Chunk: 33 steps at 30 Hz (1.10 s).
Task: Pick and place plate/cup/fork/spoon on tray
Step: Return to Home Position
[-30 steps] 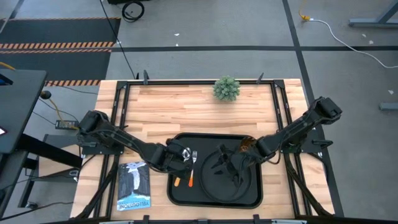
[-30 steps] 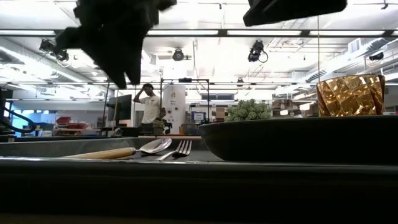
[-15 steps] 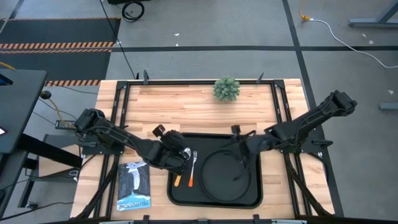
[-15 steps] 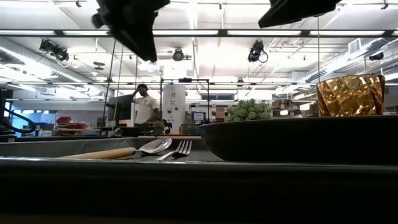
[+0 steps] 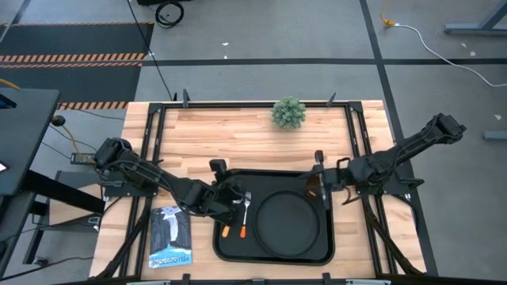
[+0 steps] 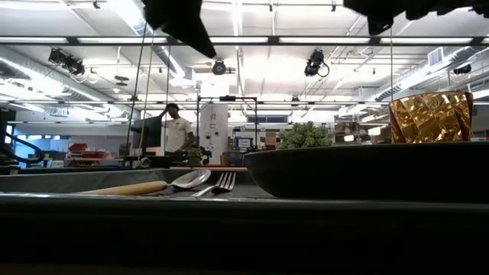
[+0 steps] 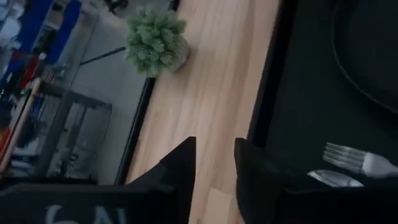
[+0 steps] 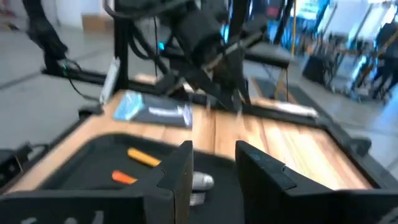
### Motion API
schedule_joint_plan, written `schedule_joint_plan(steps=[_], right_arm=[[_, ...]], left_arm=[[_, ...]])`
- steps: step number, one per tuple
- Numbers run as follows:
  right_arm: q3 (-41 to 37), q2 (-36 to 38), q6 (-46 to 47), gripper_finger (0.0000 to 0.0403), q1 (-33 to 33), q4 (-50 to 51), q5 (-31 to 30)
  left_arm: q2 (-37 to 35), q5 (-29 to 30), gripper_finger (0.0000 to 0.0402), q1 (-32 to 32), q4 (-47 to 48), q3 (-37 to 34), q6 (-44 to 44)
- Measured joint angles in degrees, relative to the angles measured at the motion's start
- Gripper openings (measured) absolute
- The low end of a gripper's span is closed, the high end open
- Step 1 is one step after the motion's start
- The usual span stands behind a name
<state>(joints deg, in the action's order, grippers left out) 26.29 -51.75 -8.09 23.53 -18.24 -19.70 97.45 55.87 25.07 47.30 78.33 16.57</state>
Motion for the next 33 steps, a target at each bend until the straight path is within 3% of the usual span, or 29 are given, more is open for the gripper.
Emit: schedule_joint_plan(steps=[5, 14, 20, 25, 29, 33], right_arm=[[-2.55, 5.93, -4.30, 0.0127, -0.04, -3.85, 3.44], [-6.83, 13.28, -7.10, 0.0127, -0.11, -7.97, 4.24], [-12.22, 14.59, -5.24, 0.0127, -0.06, -17.00, 6.49], [-18.11, 14.92, -5.34, 0.0127, 0.07, -27.00, 9.79], [-22.36, 15.13, -5.46, 0.0127, 0.07, -33.65, 9.89], [-25.60, 15.28, -5.05, 0.0127, 0.07, -39.39, 9.76]], left_arm=[[-2.10, -0.86, 0.0090, -0.07, 3.50, -0.03, -4.68], [-9.35, 4.07, 0.0038, -2.28, 15.56, 0.01, -11.57], [-16.53, -1.34, 0.0016, -4.31, 16.29, 0.01, -11.39], [-20.49, -11.83, 0.0007, -2.66, 4.51, -2.18, -11.30], [-21.94, -21.72, 0.0009, -0.06, -10.51, -7.38, -16.15], [-22.16, -28.02, 0.0010, 0.93, -22.04, -12.53, -20.25]])
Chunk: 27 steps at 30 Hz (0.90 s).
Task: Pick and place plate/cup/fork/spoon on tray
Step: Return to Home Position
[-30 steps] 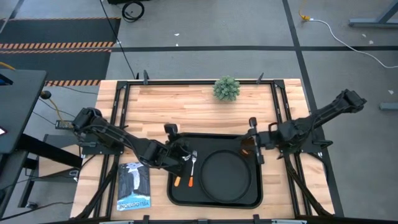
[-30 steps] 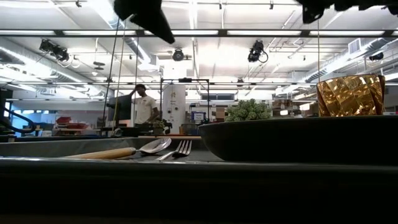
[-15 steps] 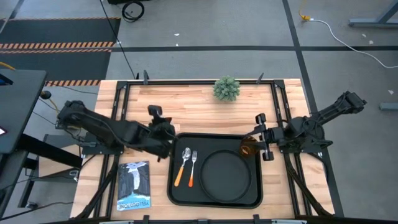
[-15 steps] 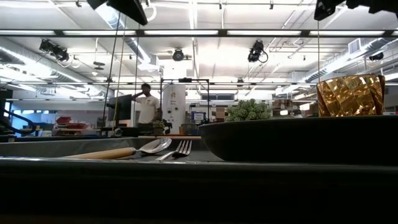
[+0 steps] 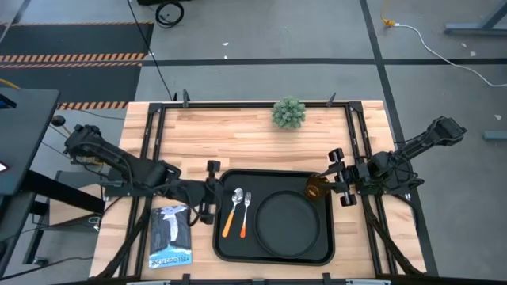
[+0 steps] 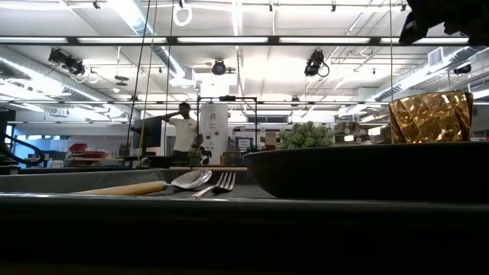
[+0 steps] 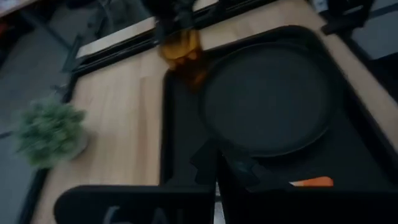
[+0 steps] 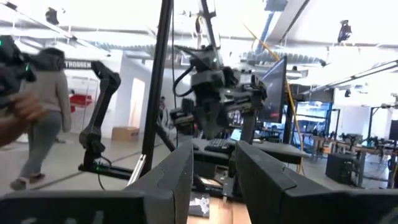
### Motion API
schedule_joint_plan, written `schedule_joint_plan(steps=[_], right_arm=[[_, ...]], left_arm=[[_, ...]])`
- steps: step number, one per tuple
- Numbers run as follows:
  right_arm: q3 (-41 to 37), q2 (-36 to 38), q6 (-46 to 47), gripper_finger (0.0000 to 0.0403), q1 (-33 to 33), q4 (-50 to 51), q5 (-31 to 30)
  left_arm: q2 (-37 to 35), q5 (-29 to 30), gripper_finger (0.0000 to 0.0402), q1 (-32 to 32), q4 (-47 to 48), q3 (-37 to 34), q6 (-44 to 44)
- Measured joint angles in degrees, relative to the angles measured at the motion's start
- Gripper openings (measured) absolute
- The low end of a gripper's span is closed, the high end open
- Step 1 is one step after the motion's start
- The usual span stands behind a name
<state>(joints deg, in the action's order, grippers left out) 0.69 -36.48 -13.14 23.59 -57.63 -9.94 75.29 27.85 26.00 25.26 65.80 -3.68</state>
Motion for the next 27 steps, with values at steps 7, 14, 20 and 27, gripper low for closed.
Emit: schedule_joint_plan(steps=[7, 14, 20, 27], right_arm=[[-0.33, 0.16, 1.61, 0.0127, 0.02, -0.23, 0.91], [-0.33, 0.12, 4.42, 0.0127, 0.00, 0.05, 1.05], [-0.33, 0.12, 8.11, 0.0127, 0.02, 0.29, -0.57], [-0.33, 0.12, 10.14, 0.0127, 0.00, -0.09, -5.85]], left_arm=[[-3.50, -3.20, 0.0008, -1.09, -11.73, -10.58, -1.55], [-15.06, -3.72, 0.0007, -2.89, -20.91, -23.64, -3.28], [-26.65, -3.16, 0.0008, -4.26, -33.02, -33.84, -12.25], [-38.31, -3.05, 0.0008, -4.86, -52.78, -46.22, -21.01]])
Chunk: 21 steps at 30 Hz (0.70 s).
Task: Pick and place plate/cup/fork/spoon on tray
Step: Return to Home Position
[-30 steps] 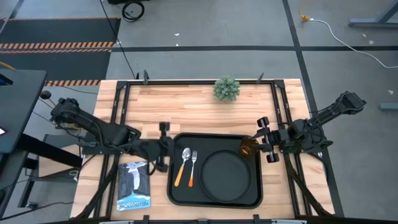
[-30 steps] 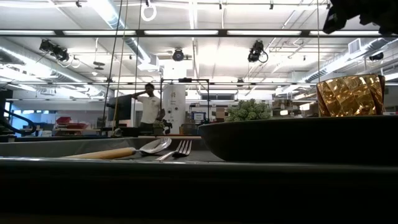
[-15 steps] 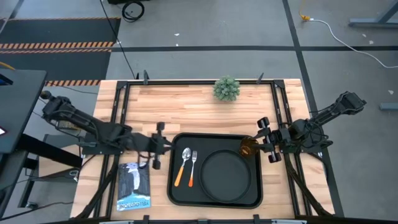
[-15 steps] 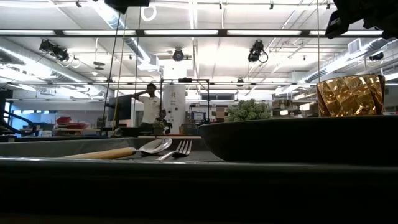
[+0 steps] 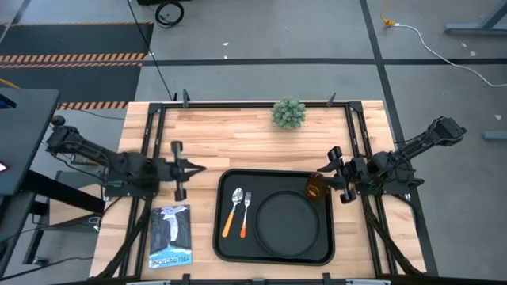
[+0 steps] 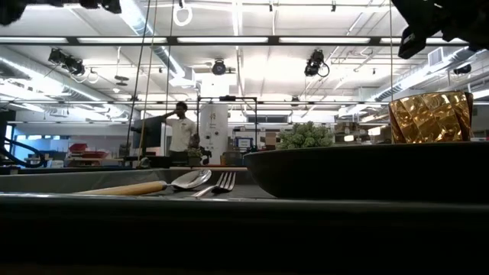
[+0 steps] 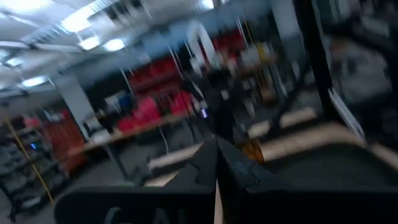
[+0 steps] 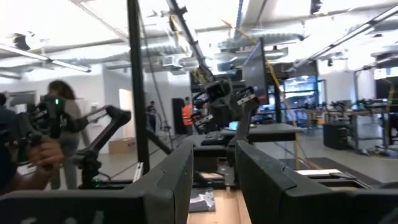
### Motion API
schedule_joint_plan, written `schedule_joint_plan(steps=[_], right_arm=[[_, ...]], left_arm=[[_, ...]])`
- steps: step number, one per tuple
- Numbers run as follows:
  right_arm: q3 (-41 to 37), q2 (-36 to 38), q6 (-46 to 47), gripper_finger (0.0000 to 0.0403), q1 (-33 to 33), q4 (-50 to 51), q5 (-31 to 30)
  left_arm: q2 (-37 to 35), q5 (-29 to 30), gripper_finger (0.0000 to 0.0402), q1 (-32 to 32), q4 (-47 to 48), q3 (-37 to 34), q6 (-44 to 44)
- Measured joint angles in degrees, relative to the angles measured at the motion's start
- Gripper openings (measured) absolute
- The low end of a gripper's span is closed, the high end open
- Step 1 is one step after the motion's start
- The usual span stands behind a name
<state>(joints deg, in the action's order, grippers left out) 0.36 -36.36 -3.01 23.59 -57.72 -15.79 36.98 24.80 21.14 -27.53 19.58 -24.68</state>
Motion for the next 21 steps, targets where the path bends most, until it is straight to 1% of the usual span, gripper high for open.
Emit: schedule_joint_plan(steps=[2, 6, 10, 13, 15, 17, 19, 21], right_arm=[[0.00, 0.02, 0.00, 0.0127, 0.00, -0.64, -1.07], [0.00, 0.00, -0.07, 0.0127, 0.00, -0.54, -1.10], [0.00, 0.00, -0.09, 0.0127, 0.00, -0.54, -1.10], [0.00, 0.00, -0.11, 0.0128, 0.00, -0.53, -1.10], [0.00, 0.00, -0.11, 0.0128, 0.00, -0.53, -1.10], [0.00, 0.00, -0.13, 0.0127, 0.00, -0.54, -1.10], [0.00, 0.00, -0.13, 0.0127, 0.00, -0.51, -1.07], [0.00, 0.00, -0.13, 0.0128, 0.00, -0.51, -1.07]], left_arm=[[-2.61, 0.08, 0.0008, -0.15, -6.79, -3.89, 0.07], [-6.63, 1.04, 0.0008, -0.15, -19.04, -10.56, 1.13], [-9.79, 3.90, 0.0008, -0.15, -25.70, -14.98, 3.26], [-11.74, 5.09, 0.0008, -0.15, -26.63, -16.99, 5.83], [-13.26, 5.10, 0.0008, -0.15, -26.69, -18.20, 6.94], [-14.60, 4.71, 0.0008, -0.15, -27.07, -19.07, 10.02], [-15.96, 2.28, 0.0008, -0.05, -24.62, -19.07, 13.31], [-17.01, -2.15, 0.0008, -0.04, -22.18, -19.07, 15.75]])
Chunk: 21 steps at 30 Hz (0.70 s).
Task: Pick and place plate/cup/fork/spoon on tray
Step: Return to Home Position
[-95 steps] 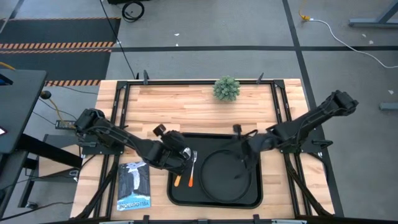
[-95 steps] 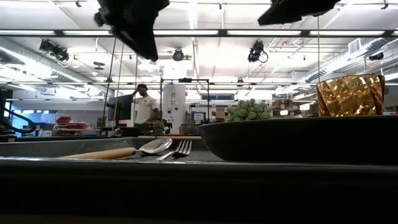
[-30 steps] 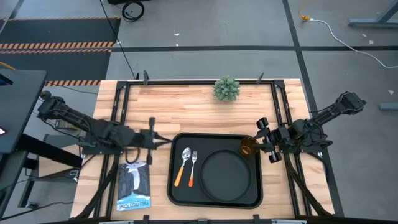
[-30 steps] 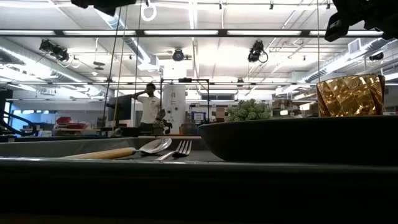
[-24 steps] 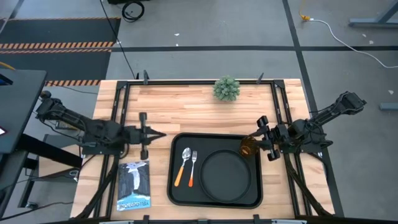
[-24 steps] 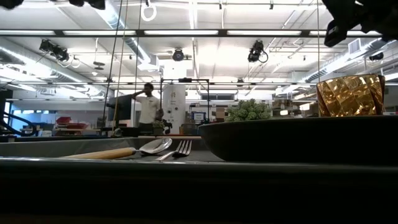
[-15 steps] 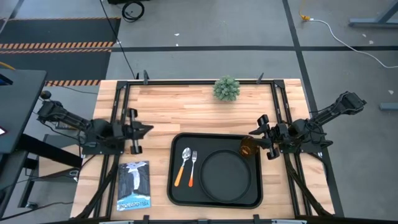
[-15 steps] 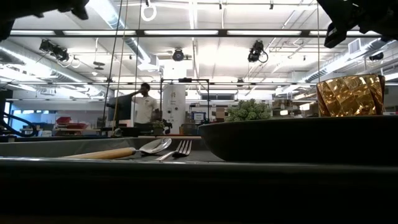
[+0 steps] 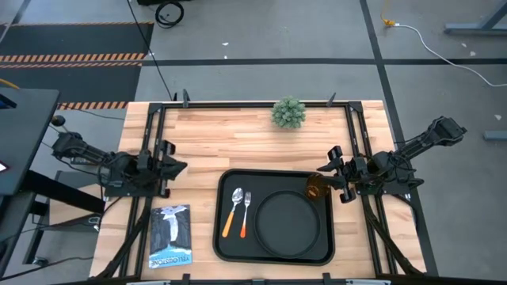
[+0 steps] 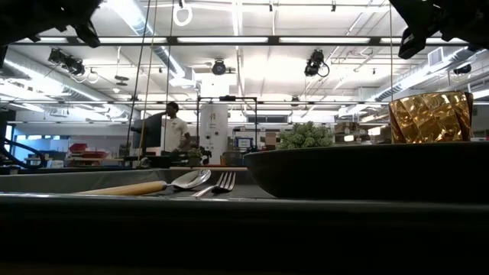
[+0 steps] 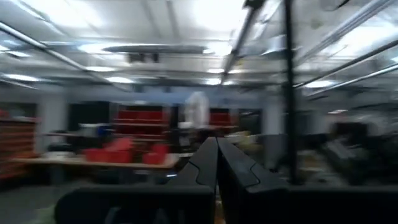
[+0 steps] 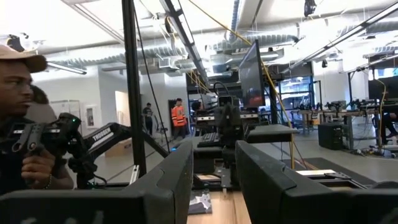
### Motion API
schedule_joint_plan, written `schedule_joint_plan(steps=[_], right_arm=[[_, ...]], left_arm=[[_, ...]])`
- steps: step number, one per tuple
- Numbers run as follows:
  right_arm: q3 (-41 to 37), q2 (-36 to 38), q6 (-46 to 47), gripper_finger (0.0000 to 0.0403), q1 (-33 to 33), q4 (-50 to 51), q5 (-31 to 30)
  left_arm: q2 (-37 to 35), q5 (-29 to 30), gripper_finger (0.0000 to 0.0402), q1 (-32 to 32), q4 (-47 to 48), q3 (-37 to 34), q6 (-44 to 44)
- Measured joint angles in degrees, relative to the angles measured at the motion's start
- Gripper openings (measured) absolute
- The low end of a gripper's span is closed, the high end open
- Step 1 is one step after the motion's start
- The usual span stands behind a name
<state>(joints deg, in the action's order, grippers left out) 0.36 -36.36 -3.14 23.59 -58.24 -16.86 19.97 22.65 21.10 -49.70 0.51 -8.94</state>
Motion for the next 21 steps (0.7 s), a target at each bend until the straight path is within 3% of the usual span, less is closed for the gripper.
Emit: schedule_joint_plan(steps=[4, 18, 21], right_arm=[[0.00, 0.00, 0.00, 0.0128, 0.00, 0.02, 0.00], [0.00, 0.00, 0.00, 0.0128, 0.00, 0.00, 0.02], [0.00, -0.04, 0.00, 0.0128, 0.00, 0.11, 0.04]], left_arm=[[-1.90, -5.54, 0.0005, 0.02, 1.90, -0.02, 3.21], [-19.95, -10.94, 0.0004, 0.01, 20.87, -0.06, 11.51], [-19.75, -13.32, 0.0003, 0.09, 22.33, -0.08, 13.69]])
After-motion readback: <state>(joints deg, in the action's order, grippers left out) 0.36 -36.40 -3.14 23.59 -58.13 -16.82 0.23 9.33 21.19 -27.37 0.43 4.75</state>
